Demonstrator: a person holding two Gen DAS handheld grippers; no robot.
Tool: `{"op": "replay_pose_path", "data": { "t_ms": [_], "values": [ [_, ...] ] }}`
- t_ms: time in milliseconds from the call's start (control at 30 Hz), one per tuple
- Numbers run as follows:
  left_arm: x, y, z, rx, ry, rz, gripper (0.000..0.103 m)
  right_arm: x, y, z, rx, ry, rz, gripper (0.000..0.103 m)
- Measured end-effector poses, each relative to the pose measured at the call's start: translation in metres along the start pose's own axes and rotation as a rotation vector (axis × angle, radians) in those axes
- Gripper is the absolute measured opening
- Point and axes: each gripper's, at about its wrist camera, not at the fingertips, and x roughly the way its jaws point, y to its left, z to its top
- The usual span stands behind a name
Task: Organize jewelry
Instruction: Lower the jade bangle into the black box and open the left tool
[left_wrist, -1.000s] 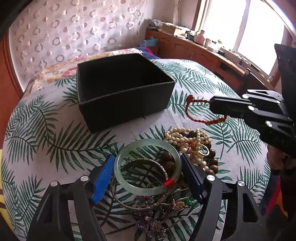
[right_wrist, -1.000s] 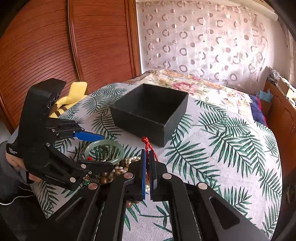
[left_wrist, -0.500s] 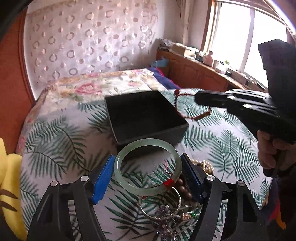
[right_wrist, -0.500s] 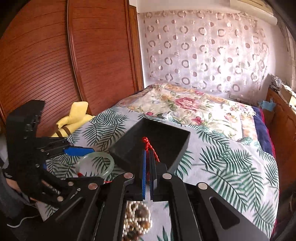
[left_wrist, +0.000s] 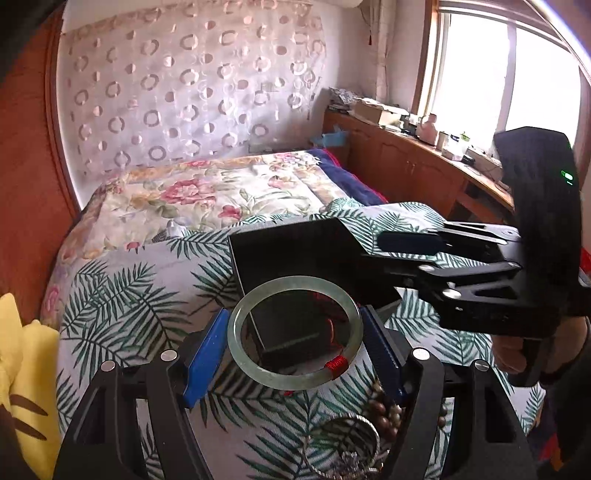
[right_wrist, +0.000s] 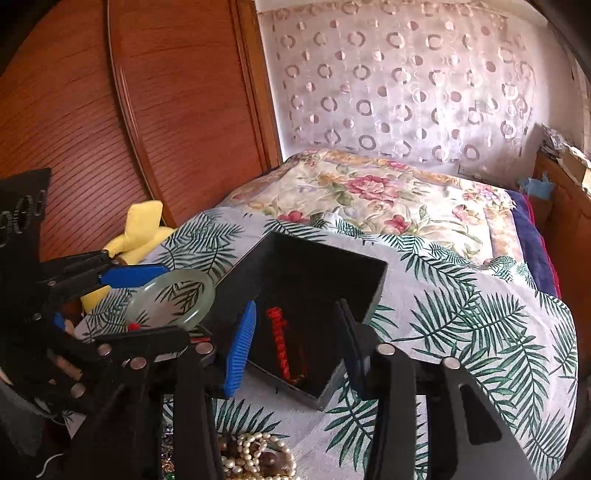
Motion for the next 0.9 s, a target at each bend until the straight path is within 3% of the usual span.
{"op": "replay_pose_path", "data": {
  "t_ms": [467, 900],
  "values": [
    [0.054, -0.007, 0.017, 0.035, 0.098, 0.075, 0.069, -0.045, -0.024, -0.019, 0.039, -0.072, -0.047, 0.047],
    [0.050, -0.015, 0.019, 0.056, 0.082, 0.098, 0.071, -0.056, -0.026, -0.036, 0.022, -0.065, -0.054, 0.047]
  ]
}}
